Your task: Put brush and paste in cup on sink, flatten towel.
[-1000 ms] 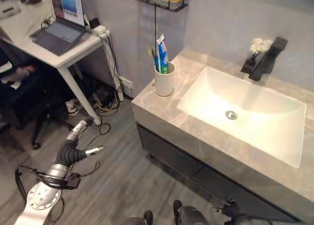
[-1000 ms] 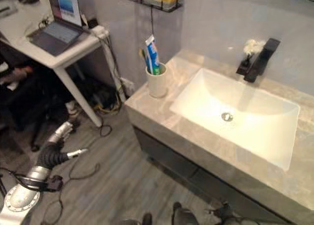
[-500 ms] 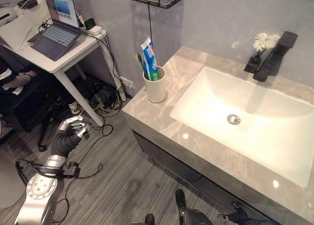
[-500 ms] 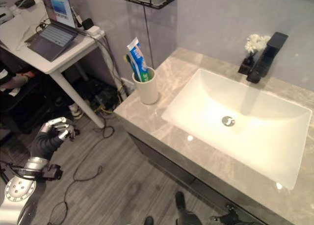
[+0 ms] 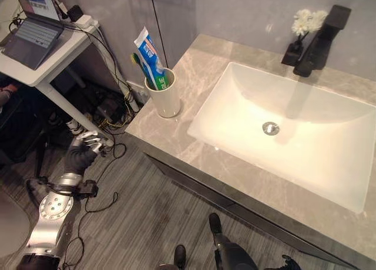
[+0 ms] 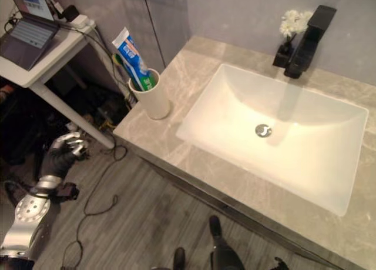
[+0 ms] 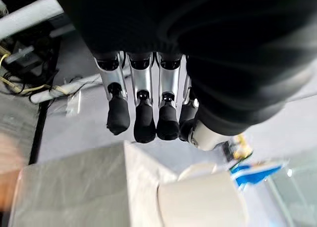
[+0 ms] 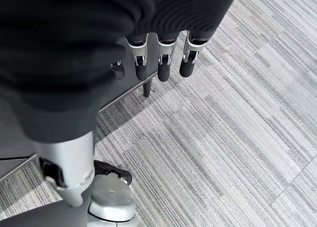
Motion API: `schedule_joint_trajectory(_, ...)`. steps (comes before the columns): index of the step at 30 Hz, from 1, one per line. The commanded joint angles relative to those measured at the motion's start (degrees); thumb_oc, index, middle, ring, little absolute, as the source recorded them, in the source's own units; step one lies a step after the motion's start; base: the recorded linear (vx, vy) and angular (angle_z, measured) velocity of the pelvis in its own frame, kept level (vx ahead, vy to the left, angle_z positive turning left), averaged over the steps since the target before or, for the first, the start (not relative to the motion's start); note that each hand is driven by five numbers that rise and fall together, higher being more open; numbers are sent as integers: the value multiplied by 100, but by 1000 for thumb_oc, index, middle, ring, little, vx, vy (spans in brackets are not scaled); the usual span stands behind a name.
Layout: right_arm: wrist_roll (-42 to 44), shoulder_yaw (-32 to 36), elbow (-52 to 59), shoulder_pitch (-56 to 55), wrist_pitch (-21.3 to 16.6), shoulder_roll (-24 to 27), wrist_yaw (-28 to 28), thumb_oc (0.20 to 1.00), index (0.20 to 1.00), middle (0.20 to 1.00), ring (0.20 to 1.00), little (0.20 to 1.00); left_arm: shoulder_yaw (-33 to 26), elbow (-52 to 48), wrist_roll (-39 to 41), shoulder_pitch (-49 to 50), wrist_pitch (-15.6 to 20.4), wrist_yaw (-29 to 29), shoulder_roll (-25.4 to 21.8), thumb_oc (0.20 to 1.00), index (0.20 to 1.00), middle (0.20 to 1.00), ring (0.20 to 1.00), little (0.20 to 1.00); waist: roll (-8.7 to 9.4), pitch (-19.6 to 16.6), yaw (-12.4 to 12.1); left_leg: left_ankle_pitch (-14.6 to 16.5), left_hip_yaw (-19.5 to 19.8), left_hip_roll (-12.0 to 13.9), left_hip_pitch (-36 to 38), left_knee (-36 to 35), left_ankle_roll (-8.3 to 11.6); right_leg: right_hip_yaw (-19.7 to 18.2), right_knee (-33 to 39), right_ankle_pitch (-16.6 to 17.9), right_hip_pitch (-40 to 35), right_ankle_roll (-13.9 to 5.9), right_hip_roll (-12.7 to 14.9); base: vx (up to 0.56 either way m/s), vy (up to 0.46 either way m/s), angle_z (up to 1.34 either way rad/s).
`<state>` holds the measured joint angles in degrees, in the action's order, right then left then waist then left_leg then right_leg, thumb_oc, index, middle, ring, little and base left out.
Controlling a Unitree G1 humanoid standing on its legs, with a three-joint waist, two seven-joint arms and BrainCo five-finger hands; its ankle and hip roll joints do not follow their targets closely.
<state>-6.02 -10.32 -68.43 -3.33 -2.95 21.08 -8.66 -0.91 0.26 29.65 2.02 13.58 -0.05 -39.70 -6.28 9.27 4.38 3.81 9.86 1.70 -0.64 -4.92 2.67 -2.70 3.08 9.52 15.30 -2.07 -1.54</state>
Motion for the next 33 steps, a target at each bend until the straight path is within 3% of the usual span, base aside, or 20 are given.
schedule_joint_trajectory(1,285,-167,97,-108,-110,-10,-113,1000,1000,1000,1000,1000,-43,-123,-313,-500,295,257,-475,200,200,200,200,200,293,-39,346,-204,135,-582,-17,-8,-37,-913,-555,-67,651,-447,81,-1,-82,94)
schedule_joint_trajectory(5,188,-253,-35,-18,-51,84,-202,1000,1000,1000,1000,1000,223,-84,-304,-1007,325,350,-492,200,200,200,200,200,259,97,461,-297,58,-416,-105,-8,70,-619,-464,-164,638,-356,113,49,-95,34)
schedule_joint_trajectory(13,438,-104,69,-21,-102,113,-262,1000,1000,1000,1000,1000,299,-367,-155,-938,352,323,-238,200,200,200,200,200,295,-16,497,-160,-65,-362,32,-8,58,-533,-296,-198,394,-361,142,40,-4,8)
schedule_joint_trajectory(19,312,-88,-80,-144,-10,-12,-210,1000,1000,1000,1000,1000,51,-782,-893,-847,512,494,-320,200,200,200,200,200,330,-72,501,5,-176,-504,232,-8,-98,-628,-343,-76,330,-466,189,-59,96,-3)
schedule_joint_trajectory(24,92,-95,-339,-101,65,-133,-124,1000,1000,1000,1000,1000,-366,-1272,-1065,-294,589,459,-140,200,200,200,200,200,474,-112,323,50,-403,-679,330,-8,-231,-633,-380,209,366,-662,236,-87,105,-29)
schedule_joint_trajectory(27,-120,-234,-367,45,81,-129,-84,1000,1000,1000,1000,1000,-548,-1390,-1150,46,567,436,-208,200,200,200,200,200,590,-34,117,61,-571,-715,402,20,-298,-380,-507,248,361,-737,235,-96,41,-25)
schedule_joint_trajectory(29,-312,-374,-313,195,28,-48,-73,1000,1000,1000,1000,1000,-932,-1562,-1185,489,520,340,-303,200,200,200,200,200,613,93,-153,235,-839,-624,464,248,-324,584,-1228,-244,508,-558,312,-100,16,-78)
schedule_joint_trajectory(33,-115,-227,-110,115,-55,79,-110,1000,1000,1000,1000,1000,-982,-1601,-1035,463,502,289,-381,200,200,200,200,200,526,61,-59,337,-677,-536,456,409,-266,571,-1351,-444,594,-374,241,98,-71,-16)
